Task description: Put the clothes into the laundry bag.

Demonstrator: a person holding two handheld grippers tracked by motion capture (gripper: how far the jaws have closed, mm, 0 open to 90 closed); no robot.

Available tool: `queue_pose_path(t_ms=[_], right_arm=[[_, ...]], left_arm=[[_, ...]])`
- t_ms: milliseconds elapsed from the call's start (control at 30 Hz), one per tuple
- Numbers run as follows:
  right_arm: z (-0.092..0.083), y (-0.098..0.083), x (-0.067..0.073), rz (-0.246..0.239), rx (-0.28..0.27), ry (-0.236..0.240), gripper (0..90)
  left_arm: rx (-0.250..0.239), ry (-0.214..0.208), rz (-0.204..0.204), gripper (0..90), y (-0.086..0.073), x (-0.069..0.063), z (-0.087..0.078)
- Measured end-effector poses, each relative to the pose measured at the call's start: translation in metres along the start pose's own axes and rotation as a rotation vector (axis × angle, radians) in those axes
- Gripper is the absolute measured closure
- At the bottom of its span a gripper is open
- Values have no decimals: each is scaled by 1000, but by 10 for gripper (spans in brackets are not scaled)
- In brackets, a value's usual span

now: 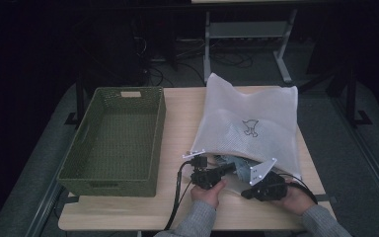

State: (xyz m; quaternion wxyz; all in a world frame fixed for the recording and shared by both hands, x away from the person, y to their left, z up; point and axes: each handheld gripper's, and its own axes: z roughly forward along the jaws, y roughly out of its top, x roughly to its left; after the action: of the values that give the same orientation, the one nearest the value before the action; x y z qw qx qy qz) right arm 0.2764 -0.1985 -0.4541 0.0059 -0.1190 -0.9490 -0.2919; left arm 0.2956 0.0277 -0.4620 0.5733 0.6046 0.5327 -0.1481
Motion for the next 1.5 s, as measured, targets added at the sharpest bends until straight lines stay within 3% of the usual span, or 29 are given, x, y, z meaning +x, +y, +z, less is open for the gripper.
queue_pose_path(t_ms=[267,367,500,767,1100,1200,1300,1500], right_arm=[[-5,-11,14,-33,32,127,900],[-9,-16,12,-13,34,130,899],[-19,-16,7,24,-9,134,806],[-57,2,0,19,-111,33,718],[-104,30,-18,16,-183,-125,620],[-107,37,-27,27,-189,-158,580],[-100,43,-35,25,-156,-182,567],[-69,53,-49,20,-78,-210,631]], left_arm=[[-59,14,11,850,6,2,-4],[-48,8,13,850,3,2,-2],[-40,-2,12,849,-3,1,0],[-30,1,18,849,-6,1,-3],[-16,-7,13,849,-10,2,-5],[-12,-10,16,849,-12,2,-7],[-12,-10,19,849,-14,3,-8],[-12,-15,17,850,-17,3,-10]])
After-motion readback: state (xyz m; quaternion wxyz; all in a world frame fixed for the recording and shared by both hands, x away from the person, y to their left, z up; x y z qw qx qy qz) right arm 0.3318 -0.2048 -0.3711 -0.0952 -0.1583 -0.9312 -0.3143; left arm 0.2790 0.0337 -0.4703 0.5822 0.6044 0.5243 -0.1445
